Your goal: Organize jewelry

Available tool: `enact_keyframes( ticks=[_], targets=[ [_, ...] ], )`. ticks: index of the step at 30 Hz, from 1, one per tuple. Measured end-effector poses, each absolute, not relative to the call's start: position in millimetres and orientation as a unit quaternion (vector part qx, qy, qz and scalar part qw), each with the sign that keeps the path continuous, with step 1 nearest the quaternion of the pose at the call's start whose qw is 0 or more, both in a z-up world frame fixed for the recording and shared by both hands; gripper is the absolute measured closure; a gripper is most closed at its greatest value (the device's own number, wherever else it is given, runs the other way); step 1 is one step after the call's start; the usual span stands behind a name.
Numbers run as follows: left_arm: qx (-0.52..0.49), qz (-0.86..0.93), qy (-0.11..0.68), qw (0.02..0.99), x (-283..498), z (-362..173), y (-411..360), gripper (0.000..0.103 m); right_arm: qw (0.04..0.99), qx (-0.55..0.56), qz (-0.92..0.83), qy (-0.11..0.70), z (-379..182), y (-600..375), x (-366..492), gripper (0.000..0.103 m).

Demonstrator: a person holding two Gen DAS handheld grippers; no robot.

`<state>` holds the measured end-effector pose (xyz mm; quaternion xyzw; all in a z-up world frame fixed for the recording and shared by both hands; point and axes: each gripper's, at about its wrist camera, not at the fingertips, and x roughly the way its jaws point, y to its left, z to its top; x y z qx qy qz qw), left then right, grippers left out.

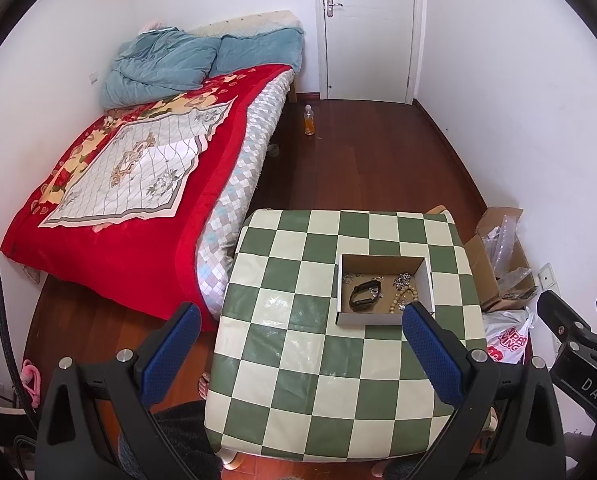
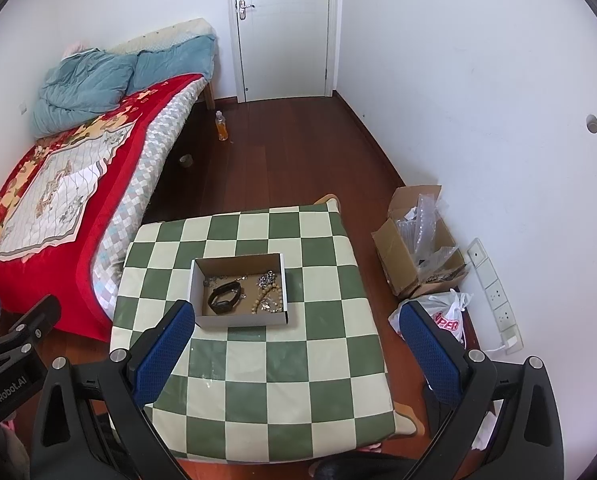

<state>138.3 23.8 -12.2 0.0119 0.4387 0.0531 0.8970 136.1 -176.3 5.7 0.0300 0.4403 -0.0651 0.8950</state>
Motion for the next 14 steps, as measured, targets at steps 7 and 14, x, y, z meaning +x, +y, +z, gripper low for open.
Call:
enact_keyframes(
  ticks=[7,14],
  targets=[
    [0.013,0.055,0.438,0.897,137.8,-10.6,24.2,0.0,0.895,0.029,-0.064,0.441,7.9,-176.9,135.2,0.0],
    [0.009,0.053,0.434,0.899,138.1,-6.3,24.5,0.0,0.895,0.029,-0.064,0.44,8.1,-176.7,134.6,0.0]
  ],
)
